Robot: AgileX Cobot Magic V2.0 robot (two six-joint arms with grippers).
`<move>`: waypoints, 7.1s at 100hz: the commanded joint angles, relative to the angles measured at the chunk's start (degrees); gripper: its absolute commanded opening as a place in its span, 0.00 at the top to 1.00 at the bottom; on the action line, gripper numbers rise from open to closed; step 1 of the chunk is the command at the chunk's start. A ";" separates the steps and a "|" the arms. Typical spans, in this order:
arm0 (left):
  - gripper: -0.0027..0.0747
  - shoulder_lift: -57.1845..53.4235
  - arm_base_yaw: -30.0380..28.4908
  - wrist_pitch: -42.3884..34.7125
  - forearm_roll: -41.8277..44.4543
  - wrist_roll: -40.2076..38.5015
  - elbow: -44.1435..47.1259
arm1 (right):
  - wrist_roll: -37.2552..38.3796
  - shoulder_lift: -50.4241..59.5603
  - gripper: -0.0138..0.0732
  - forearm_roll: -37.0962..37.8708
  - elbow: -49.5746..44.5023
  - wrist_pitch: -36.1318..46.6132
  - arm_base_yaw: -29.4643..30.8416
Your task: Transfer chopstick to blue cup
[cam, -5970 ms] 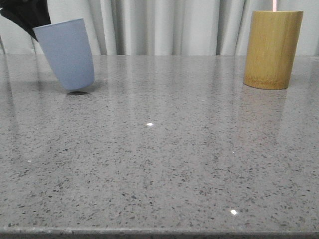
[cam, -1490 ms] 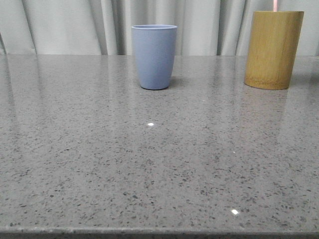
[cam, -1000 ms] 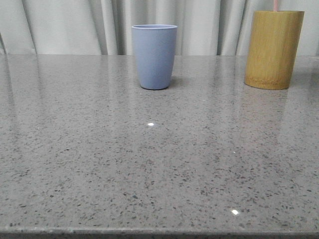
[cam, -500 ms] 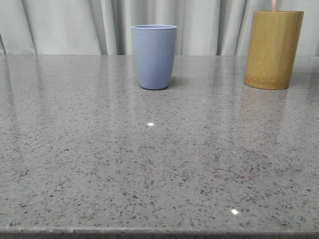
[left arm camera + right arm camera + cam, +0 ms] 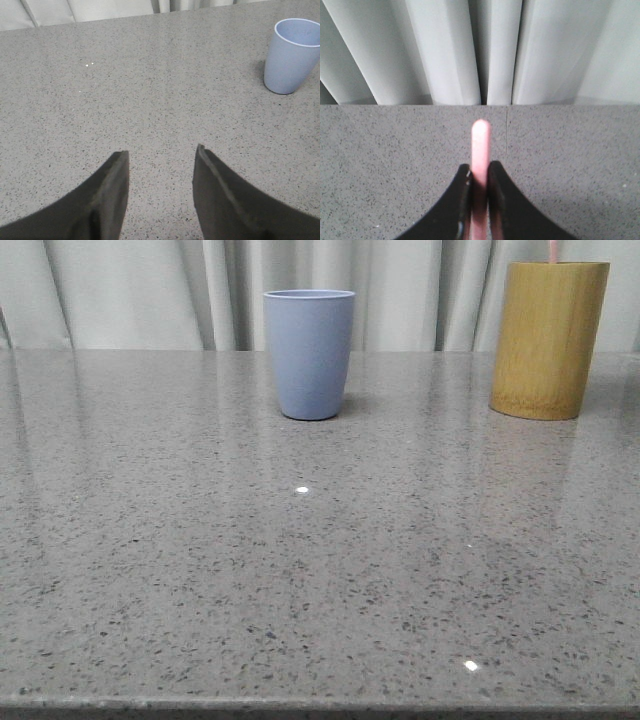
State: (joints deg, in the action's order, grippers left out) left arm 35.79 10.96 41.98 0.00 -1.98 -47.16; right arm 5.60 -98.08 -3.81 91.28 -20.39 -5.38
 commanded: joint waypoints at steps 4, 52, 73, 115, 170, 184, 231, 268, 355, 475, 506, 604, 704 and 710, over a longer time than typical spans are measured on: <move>0.58 0.04 -0.19 -4.26 0.32 -0.63 -1.41 | -0.29 5.99 0.88 1.22 2.29 5.80 0.15; 0.58 0.04 -0.19 -4.26 0.32 -0.63 -1.41 | -2.84 11.15 0.88 1.30 12.64 3.76 -2.15; 0.58 0.04 -0.19 -4.04 0.32 -0.63 -1.41 | -3.18 11.04 0.88 1.30 15.43 3.65 -9.75; 0.58 0.04 -0.19 -3.00 0.32 -0.63 -1.41 | -3.18 5.95 0.88 1.30 15.43 11.09 -24.21; 0.58 0.04 -0.19 -2.88 0.39 -0.63 -1.41 | -3.27 -3.48 0.88 1.30 15.43 11.50 -25.46; 0.58 0.04 -0.19 -2.75 0.53 -0.63 -1.41 | -3.27 -5.16 0.87 1.30 15.43 10.33 -25.46; 0.58 0.04 -0.19 -2.75 0.58 -0.63 -1.41 | -3.27 -5.80 0.53 1.34 15.43 9.45 -25.36; 0.58 0.04 -0.19 -2.75 0.80 -0.63 -1.41 | -3.27 -3.95 0.54 1.34 15.43 7.04 -23.71; 0.59 0.04 -0.19 -3.55 1.28 -0.83 -1.41 | -3.27 21.12 0.56 1.41 -9.83 0.03 -2.51; 0.99 -7.63 -0.19 -9.45 2.01 -5.36 5.73 | -2.39 65.93 0.92 4.13 -50.05 3.23 1.56; 0.99 -14.36 -0.19 -9.58 3.15 -5.36 9.39 | -2.39 75.96 0.92 4.13 -56.11 3.10 1.56; 0.99 -14.93 -0.19 -9.58 3.30 -5.36 9.63 | -2.39 77.12 0.92 4.13 -56.45 3.16 1.56; 0.99 -37.98 -8.08 -41.15 1.90 -5.17 47.48 | -2.39 77.12 0.92 4.13 -56.45 3.16 1.56; 0.99 -38.01 -8.23 -39.10 1.37 -5.17 47.75 | -2.39 77.12 0.92 4.13 -56.45 3.08 1.56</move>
State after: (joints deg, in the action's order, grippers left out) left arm -0.25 3.02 8.05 2.42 -6.62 0.21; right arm 3.14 -20.68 -0.40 33.44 -21.82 -4.10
